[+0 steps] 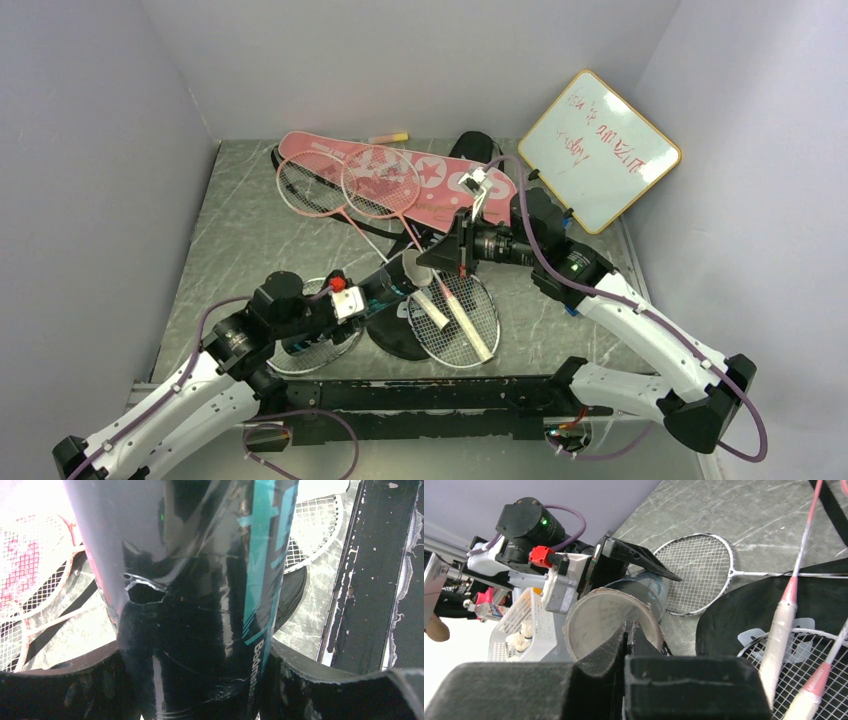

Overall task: Pack up the badminton gear
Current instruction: Close the lid on the shuttle tube.

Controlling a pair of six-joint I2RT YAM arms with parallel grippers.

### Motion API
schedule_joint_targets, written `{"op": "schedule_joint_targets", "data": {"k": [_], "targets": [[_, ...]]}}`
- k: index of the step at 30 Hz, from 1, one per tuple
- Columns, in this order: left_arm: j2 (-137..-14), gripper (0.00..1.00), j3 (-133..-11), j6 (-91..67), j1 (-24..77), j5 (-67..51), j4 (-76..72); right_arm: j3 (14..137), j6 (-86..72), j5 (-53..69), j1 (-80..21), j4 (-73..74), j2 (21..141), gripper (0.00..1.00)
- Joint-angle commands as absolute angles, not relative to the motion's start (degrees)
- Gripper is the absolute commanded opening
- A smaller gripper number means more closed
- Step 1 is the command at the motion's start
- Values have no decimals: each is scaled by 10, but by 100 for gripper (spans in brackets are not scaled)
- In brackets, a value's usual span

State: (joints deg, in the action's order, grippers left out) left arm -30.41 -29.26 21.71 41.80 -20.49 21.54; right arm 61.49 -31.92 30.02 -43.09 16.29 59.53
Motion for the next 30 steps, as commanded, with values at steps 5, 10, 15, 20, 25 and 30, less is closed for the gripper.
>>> {"op": "schedule_joint_targets", "data": {"k": [5,10,15,20,25,30], "targets": [[-308,36,-306,228,420,-248,119,624,-315,300,-492,160,609,0],[-315,36,-311,222,420,-230,123,648,-313,294,-519,163,621,0],[-302,36,-310,211,419,-187,122,646,-292,269,-540,195,619,0],[-294,36,-311,204,416,-168,119,633,-272,249,-541,233,605,0],[-282,36,-308,211,414,-181,114,611,-264,189,-541,259,592,0],[-283,36,-309,213,414,-187,117,609,-267,144,-540,261,605,0]]}}
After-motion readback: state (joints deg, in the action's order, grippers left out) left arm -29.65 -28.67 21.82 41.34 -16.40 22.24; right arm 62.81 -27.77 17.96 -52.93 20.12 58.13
